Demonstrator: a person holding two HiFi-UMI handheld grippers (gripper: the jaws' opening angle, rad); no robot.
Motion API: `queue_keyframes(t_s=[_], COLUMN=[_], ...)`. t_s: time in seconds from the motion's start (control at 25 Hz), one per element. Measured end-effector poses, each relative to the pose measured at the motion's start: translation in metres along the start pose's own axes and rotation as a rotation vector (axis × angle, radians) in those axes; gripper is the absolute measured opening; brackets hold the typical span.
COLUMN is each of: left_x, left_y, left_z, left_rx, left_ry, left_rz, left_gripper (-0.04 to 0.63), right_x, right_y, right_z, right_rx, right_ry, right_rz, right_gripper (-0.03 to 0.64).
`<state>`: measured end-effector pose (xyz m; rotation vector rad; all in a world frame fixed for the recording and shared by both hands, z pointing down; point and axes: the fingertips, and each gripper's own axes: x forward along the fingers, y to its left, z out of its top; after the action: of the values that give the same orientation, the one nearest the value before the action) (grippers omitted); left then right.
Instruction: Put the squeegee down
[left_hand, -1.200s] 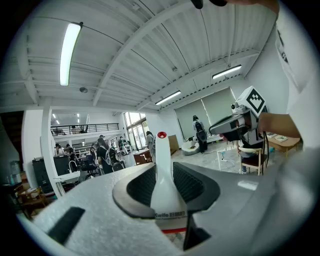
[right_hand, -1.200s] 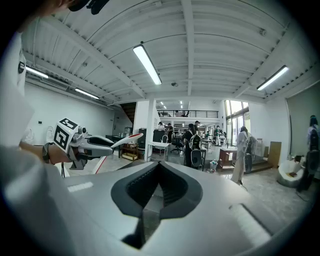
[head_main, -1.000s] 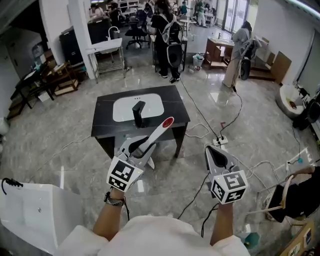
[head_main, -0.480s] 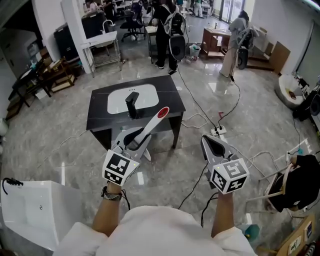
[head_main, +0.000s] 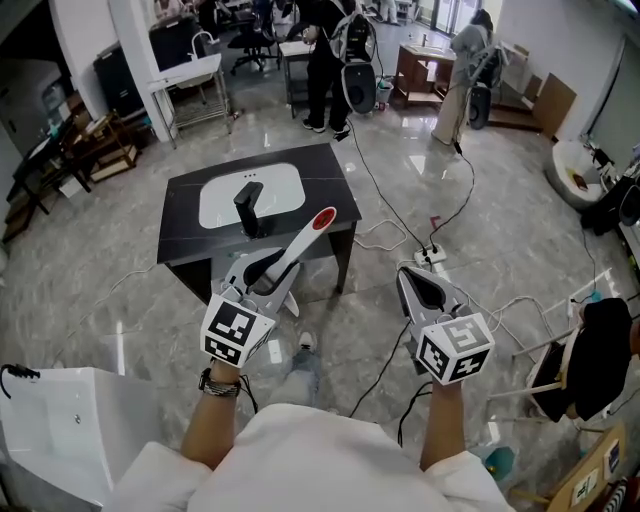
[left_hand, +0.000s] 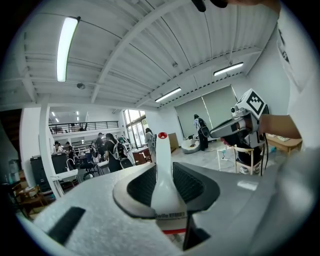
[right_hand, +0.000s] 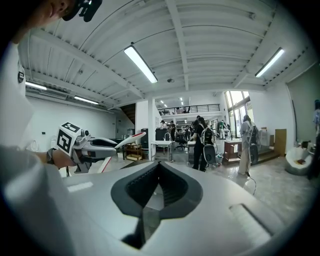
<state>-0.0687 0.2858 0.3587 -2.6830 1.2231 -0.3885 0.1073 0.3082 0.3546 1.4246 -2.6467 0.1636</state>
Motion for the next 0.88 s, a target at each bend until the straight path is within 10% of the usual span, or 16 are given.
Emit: queue_keyframes(t_s=[0.88], left_x=[0.214], left_y=[0.163], left_z=[-0.003], left_rx=[0.014], left_ry=[-0.004], left_rz=[-0.052], left_gripper=[0.110], right_x=[0.203], right_y=[-0.155], right_z=[0.052], right_rx=[0.008], right_ry=[-0.002], right_rz=[-0.073], right_gripper=[0.008])
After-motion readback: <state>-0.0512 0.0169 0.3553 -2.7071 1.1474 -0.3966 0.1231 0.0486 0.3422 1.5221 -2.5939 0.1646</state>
